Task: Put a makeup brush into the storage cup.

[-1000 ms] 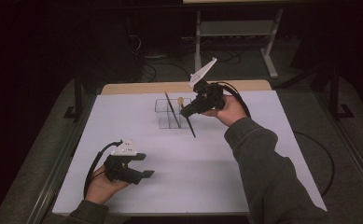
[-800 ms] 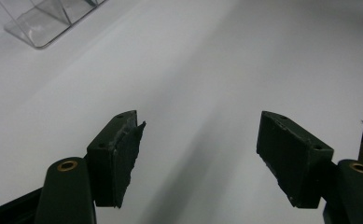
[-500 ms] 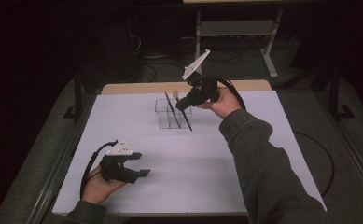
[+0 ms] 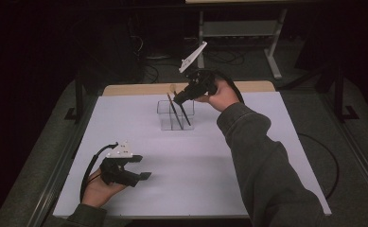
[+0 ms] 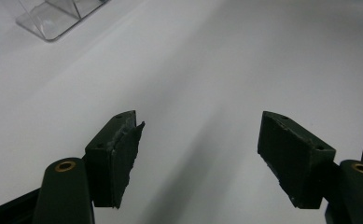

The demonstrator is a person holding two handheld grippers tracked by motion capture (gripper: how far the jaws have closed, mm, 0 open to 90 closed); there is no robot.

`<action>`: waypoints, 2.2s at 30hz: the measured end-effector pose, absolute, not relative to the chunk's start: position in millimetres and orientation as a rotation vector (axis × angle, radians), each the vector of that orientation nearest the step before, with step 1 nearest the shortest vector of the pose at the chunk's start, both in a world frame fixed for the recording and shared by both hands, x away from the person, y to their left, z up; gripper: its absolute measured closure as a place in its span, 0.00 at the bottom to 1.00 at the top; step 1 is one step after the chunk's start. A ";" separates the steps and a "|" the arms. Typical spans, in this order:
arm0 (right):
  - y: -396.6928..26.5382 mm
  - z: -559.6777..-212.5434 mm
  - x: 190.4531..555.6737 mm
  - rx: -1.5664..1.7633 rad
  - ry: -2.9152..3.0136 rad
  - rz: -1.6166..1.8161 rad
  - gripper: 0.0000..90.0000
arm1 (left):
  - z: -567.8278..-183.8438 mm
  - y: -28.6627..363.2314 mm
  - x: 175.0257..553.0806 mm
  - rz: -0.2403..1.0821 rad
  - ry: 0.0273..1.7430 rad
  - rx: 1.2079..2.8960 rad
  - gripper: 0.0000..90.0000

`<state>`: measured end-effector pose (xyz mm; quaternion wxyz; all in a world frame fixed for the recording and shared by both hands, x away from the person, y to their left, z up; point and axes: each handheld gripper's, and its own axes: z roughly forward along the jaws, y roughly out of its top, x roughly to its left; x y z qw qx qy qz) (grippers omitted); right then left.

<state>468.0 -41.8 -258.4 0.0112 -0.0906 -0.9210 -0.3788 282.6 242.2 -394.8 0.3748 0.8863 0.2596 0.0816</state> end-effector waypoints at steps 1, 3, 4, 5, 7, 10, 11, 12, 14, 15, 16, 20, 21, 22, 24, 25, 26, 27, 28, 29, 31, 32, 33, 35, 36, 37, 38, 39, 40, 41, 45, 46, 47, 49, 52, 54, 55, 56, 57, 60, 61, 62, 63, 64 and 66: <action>-41.5 -257.3 469.1 -0.294 -2.868 -1.178 0.92 | -395.0 242.4 282.9 0.209 0.665 2.271 0.31; -40.0 -257.1 472.2 -0.291 -2.872 -1.182 0.92 | -395.5 242.7 282.9 0.206 0.674 2.260 0.31; -38.9 -256.9 473.4 -0.296 -2.869 -1.176 0.92 | -395.6 242.9 282.6 0.202 0.680 2.258 0.31; -38.1 -256.7 475.1 -0.295 -2.874 -1.172 0.92 | -395.7 243.1 282.6 0.202 0.678 2.256 0.31; -36.5 -256.0 478.1 -0.301 -2.869 -1.180 0.92 | -395.7 243.2 282.6 0.202 0.677 2.256 0.31; -34.4 -256.1 482.5 -0.316 -2.870 -1.177 0.92 | -395.2 243.1 282.5 0.206 0.670 2.260 0.31; -33.8 -256.6 484.5 -0.310 -2.872 -1.174 0.92 | -395.2 243.0 282.4 0.208 0.669 2.259 0.31; -33.2 -257.0 486.0 -0.320 -2.871 -1.178 0.92 | -395.1 243.1 282.3 0.207 0.670 2.258 0.31; -32.9 -257.7 489.3 -0.329 -2.871 -1.172 0.92 | -395.2 243.2 282.1 0.208 0.669 2.256 0.31; -32.8 -257.9 490.5 -0.330 -2.874 -1.172 0.92 | -395.1 243.3 282.1 0.207 0.670 2.255 0.31; -32.4 -258.0 492.0 -0.340 -2.871 -1.165 0.92 | -395.0 243.2 281.9 0.205 0.675 2.255 0.31; -31.6 -257.4 497.8 -0.342 -2.883 -1.158 0.92 | -394.1 243.3 281.8 0.209 0.670 2.253 0.31; -31.5 -256.9 498.7 -0.355 -2.878 -1.161 0.92 | -394.1 243.3 281.7 0.209 0.670 2.252 0.31; -31.2 -256.6 500.2 -0.354 -2.880 -1.161 0.92 | -394.1 243.3 281.5 0.207 0.672 2.251 0.31; -31.3 -255.5 502.7 -0.363 -2.886 -1.157 0.92 | -393.9 243.6 281.8 0.211 0.666 2.252 0.31; -31.1 -255.4 503.9 -0.374 -2.888 -1.157 0.92 | -393.9 243.7 281.9 0.211 0.665 2.253 0.31; -30.9 -255.1 505.1 -0.379 -2.887 -1.153 0.92 | -393.6 243.8 281.9 0.212 0.663 2.254 0.31; -30.7 -255.3 507.0 -0.371 -2.891 -1.154 0.92 | -393.5 243.9 281.9 0.212 0.663 2.253 0.31; -30.3 -254.9 508.2 -0.382 -2.891 -1.147 0.92 | -393.4 243.8 282.0 0.211 0.664 2.251 0.31; -29.8 -255.2 509.9 -0.383 -2.892 -1.147 0.92 | -393.4 243.8 282.0 0.211 0.663 2.252 0.31; -29.1 -255.6 512.4 -0.401 -2.890 -1.147 0.92 | -393.3 243.7 282.4 0.211 0.660 2.255 0.30; -28.6 -256.4 514.0 -0.400 -2.896 -1.146 0.92 | -393.1 243.9 282.6 0.210 0.661 2.255 0.30; -27.9 -257.2 515.6 -0.395 -2.898 -1.146 0.92 | -393.1 243.9 282.4 0.207 0.669 2.247 0.30; -26.9 -258.8 518.2 -0.402 -2.903 -1.141 0.92 | -392.3 245.0 282.8 0.209 0.668 2.250 0.30; -26.9 -259.9 520.0 -0.400 -2.905 -1.139 0.92 | -392.3 245.2 282.6 0.208 0.670 2.250 0.30; -26.6 -261.1 521.1 -0.406 -2.905 -1.137 0.92 | -392.4 245.3 282.6 0.208 0.668 2.251 0.30; -26.5 -262.5 522.2 -0.410 -2.905 -1.137 0.92 | -392.6 245.4 282.6 0.208 0.669 2.252 0.30; -26.4 -263.7 523.5 -0.414 -2.910 -1.132 0.92 | -392.8 245.3 282.5 0.206 0.671 2.252 0.30; -26.2 -264.9 524.1 -0.426 -2.904 -1.129 0.92 | -393.1 245.2 282.5 0.207 0.669 2.251 0.30; -26.5 -265.7 525.0 -0.435 -2.908 -1.127 0.92 | -393.1 245.4 282.4 0.206 0.670 2.251 0.30; -26.8 -268.5 527.8 -0.452 -2.907 -1.124 0.92 | -392.8 245.7 282.8 0.207 0.669 2.242 0.30; -27.0 -269.1 528.7 -0.444 -2.911 -1.127 0.92 | -392.7 245.6 282.9 0.207 0.668 2.245 0.30; -27.2 -269.9 529.5 -0.445 -2.909 -1.131 0.92 | -392.6 245.3 283.1 0.209 0.665 2.250 0.30; -27.6 -271.1 530.2 -0.459 -2.909 -1.124 0.92 | -393.2 244.3 282.6 0.205 0.670 2.245 0.30; -28.1 -273.3 531.5 -0.471 -2.906 -1.121 0.92 | -393.5 244.3 282.8 0.204 0.671 2.248 0.29; -28.4 -274.3 532.5 -0.474 -2.907 -1.127 0.92 | -393.5 244.2 282.9 0.204 0.672 2.248 0.29; -28.4 -274.7 532.9 -0.479 -2.910 -1.125 0.92 | -393.4 244.2 283.0 0.206 0.668 2.249 0.29; -28.4 -275.4 533.6 -0.481 -2.907 -1.127 0.92 | -393.5 244.1 282.9 0.206 0.668 2.248 0.29; -28.2 -276.2 534.3 -0.476 -2.906 -1.128 0.92 | -393.6 244.2 283.0 0.206 0.667 2.250 0.29; -27.0 -279.5 535.4 -0.488 -2.901 -1.119 0.92 | -393.6 244.7 283.1 0.207 0.670 2.251 0.29; -26.7 -280.1 535.5 -0.489 -2.905 -1.114 0.92 | -393.5 244.8 283.1 0.207 0.669 2.250 0.29; -26.6 -280.7 535.7 -0.492 -2.908 -1.112 0.92 | -393.3 244.9 283.0 0.207 0.669 2.251 0.29; -26.5 -281.3 535.9 -0.488 -2.916 -1.108 0.92 | -393.1 244.9 282.9 0.207 0.670 2.251 0.29; -26.6 -281.8 535.8 -0.489 -2.918 -1.107 0.92 | -393.1 245.1 282.8 0.209 0.669 2.251 0.29; -27.1 -282.9 535.3 -0.499 -2.901 -1.113 0.92 | -392.8 245.7 282.9 0.212 0.666 2.254 0.29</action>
